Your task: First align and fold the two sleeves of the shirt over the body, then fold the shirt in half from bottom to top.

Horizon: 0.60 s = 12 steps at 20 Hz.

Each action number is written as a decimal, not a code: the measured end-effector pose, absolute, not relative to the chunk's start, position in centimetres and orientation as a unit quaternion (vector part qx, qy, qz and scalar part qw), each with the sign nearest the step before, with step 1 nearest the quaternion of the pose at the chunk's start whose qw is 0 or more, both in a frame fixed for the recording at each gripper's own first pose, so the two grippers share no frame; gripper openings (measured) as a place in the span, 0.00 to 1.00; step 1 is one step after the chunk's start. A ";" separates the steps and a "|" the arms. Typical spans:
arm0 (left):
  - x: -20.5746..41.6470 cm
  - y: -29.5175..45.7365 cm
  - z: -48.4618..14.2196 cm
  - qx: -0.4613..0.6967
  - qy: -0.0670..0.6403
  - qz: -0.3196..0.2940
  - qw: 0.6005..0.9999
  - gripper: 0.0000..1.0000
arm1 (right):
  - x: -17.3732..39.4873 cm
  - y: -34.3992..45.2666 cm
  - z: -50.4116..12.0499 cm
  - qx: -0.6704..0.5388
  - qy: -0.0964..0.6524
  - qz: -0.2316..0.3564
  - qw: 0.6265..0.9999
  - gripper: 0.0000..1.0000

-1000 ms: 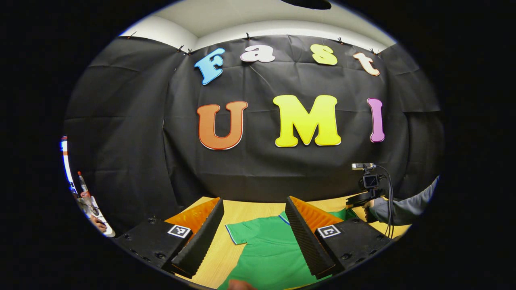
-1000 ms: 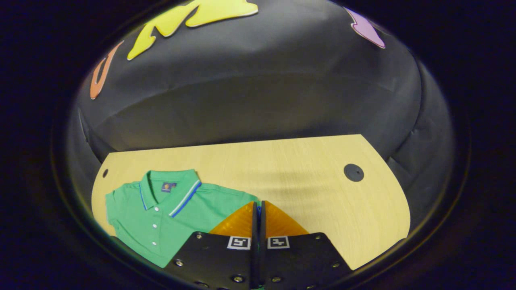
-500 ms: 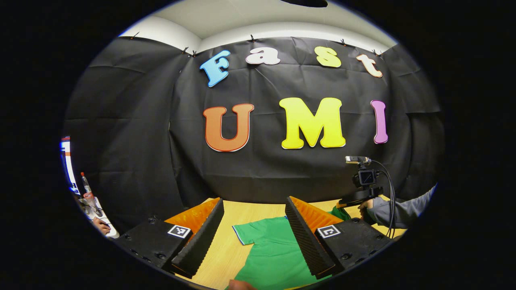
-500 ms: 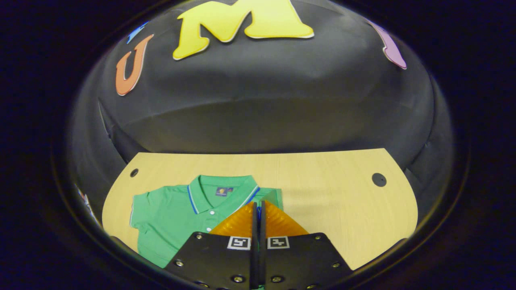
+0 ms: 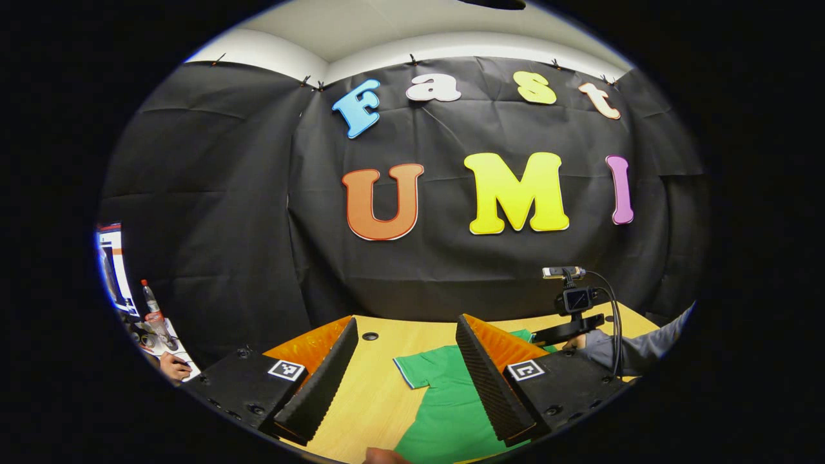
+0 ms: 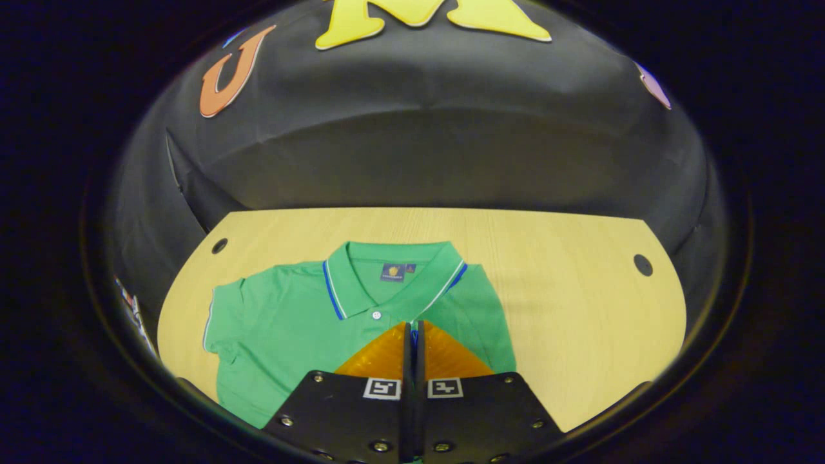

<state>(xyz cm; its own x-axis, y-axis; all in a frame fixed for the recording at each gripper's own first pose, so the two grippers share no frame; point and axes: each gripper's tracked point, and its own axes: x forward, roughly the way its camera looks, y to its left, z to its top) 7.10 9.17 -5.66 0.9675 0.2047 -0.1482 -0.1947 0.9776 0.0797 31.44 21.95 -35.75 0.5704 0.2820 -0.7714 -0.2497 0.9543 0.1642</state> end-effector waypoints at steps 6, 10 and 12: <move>7.1 10.0 -6.2 0.028 0.083 0.107 0.990 0.98 | 31.2 22.4 -36.8 0.031 0.433 0.150 0.888 0.58; 7.7 10.1 -6.5 0.028 0.085 0.104 0.991 0.98 | 31.5 21.5 -33.4 0.013 0.381 0.154 0.912 0.95; 8.4 10.1 -6.8 0.031 0.084 0.101 0.991 0.98 | 31.9 21.0 -30.4 0.005 0.339 0.158 0.927 0.94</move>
